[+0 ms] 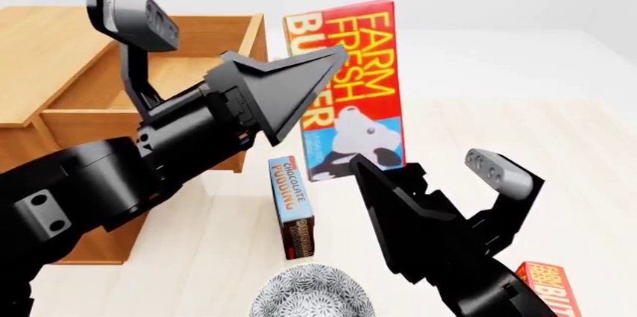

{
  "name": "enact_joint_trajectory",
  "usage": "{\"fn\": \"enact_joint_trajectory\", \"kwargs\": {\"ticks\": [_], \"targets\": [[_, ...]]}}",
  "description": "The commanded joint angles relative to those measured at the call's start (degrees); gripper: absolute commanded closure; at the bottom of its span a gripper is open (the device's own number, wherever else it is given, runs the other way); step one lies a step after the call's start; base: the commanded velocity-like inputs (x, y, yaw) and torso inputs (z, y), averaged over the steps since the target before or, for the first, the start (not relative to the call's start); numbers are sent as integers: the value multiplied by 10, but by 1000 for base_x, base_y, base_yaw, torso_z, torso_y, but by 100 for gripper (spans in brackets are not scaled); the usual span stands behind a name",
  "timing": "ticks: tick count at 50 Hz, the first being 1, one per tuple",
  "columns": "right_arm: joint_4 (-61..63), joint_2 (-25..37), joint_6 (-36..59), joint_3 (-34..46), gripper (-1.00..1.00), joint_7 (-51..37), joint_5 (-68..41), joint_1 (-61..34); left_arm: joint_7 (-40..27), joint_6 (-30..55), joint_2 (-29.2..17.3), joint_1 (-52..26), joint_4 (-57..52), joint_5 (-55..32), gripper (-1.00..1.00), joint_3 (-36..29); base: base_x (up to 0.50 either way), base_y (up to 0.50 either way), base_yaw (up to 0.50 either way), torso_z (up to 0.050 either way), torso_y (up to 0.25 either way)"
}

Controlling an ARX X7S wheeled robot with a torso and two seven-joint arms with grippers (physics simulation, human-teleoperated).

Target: Put the butter at the front in the top drawer of the cabinet and close it.

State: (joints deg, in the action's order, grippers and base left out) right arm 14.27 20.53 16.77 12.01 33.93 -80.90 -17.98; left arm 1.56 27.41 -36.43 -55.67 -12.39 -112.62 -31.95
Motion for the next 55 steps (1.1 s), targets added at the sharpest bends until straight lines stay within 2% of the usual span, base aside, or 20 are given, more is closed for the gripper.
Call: {"fn": "enact_joint_trajectory", "kwargs": {"ticks": [1, 5, 6, 38, 39, 55], "targets": [[2, -5, -5, -4, 100, 9, -7, -12, 4, 4, 6, -7, 8, 3, -100, -5, 0, 0, 0, 0, 10], [0, -8, -5, -2, 100, 8, -6, -14, 5, 3, 7, -6, 7, 5, -100, -5, 0, 0, 0, 0, 0], [-1, -8, -5, -1, 100, 8, -5, -15, 5, 2, 7, -5, 6, 5, 100, -4, 0, 0, 0, 0, 0], [11, 5, -8, -3, 100, -1, -7, -9, 5, -4, 5, -4, 9, 6, 100, 0, 0, 0, 0, 0, 1], [11, 6, -10, -3, -100, -2, -6, -8, 4, -5, 5, -4, 9, 6, 100, 1, 0, 0, 0, 0, 0], [11, 4, -16, -3, -100, -5, -2, -8, 1, -10, 4, -4, 9, 9, 100, 3, 0, 0, 0, 1, 1]]}}
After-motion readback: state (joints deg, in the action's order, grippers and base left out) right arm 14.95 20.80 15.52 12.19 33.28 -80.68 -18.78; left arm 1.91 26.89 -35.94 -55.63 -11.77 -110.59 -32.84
